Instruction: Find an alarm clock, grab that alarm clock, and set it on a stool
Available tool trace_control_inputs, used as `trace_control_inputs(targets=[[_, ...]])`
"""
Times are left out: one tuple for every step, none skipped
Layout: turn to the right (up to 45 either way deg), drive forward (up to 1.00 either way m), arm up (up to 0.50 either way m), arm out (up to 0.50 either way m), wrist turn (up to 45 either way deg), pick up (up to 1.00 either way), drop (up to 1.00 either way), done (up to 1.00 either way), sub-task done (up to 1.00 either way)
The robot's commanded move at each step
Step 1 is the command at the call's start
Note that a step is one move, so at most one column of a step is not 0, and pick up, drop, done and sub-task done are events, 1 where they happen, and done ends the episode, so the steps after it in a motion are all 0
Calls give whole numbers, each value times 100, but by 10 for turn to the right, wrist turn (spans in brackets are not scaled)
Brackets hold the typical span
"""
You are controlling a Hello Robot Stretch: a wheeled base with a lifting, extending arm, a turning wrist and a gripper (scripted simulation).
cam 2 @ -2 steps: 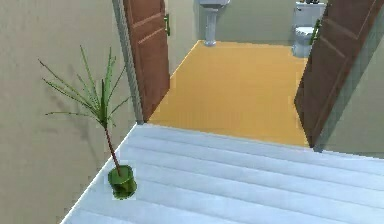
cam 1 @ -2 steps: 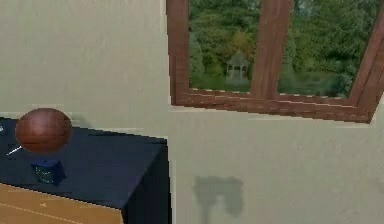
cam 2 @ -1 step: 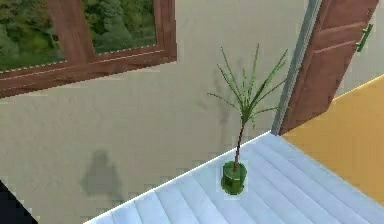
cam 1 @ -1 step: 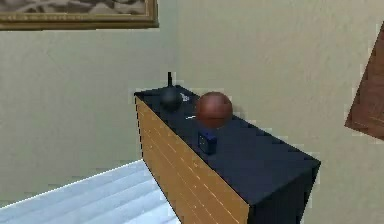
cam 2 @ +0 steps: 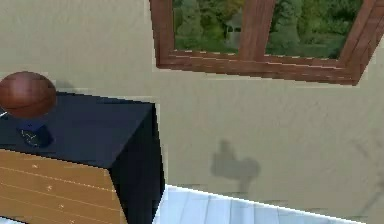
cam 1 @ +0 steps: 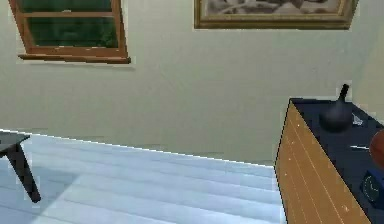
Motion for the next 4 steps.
trace_control_inputs(targets=[[-360,0,0,0,0,0,0,0,0],[450,0,0,0,0,0,0,0,0],[150,0,0,0,0,0,0,0,0],[30,0,0,0,0,0,0,0,0]])
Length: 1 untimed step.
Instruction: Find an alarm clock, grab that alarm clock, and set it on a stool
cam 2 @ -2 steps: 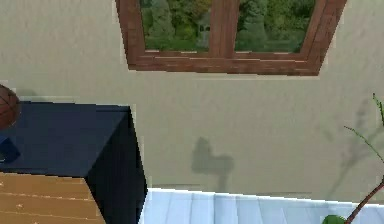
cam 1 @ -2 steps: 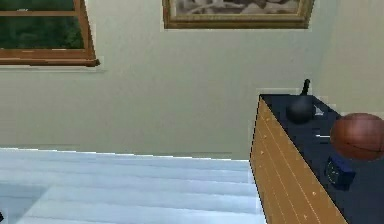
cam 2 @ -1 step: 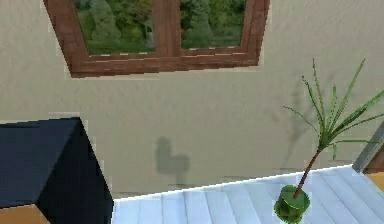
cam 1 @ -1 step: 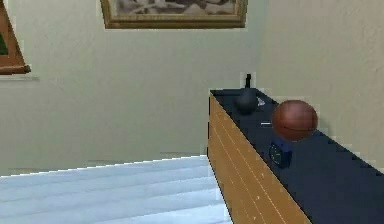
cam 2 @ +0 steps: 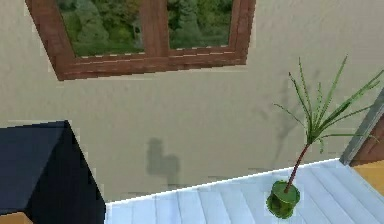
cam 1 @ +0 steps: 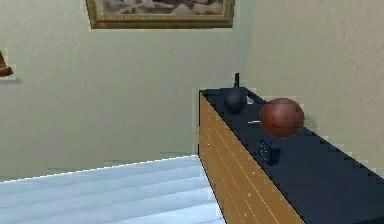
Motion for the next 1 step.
trace_control_inputs(targets=[[0,90,0,0,0,0,0,0,0]])
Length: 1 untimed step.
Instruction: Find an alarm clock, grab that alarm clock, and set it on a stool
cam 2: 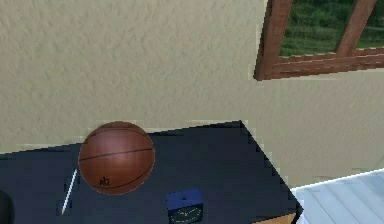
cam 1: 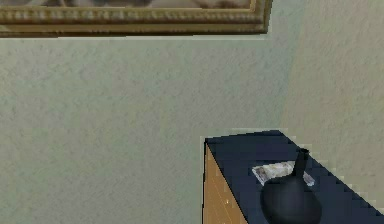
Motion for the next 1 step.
trace_control_inputs(targets=[[0,0,50,0,0,0,0,0,0]])
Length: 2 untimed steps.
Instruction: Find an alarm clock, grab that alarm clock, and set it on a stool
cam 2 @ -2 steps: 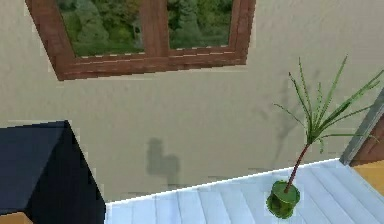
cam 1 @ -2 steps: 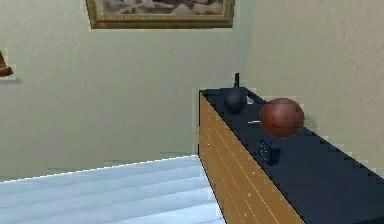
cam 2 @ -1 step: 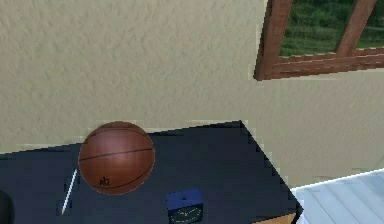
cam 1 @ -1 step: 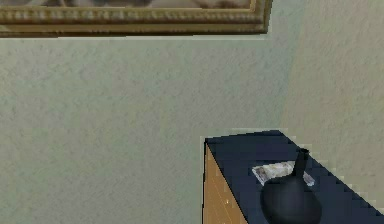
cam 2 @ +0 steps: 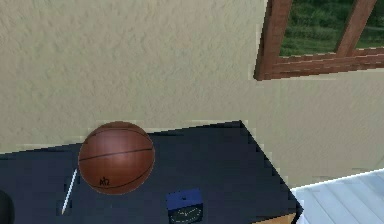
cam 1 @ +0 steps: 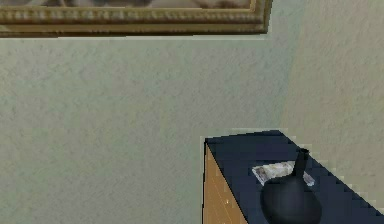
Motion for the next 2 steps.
trace_control_inputs(targets=[[0,0,38,0,0,0,0,0,0],[0,0,0,2,0,0,0,0,0]])
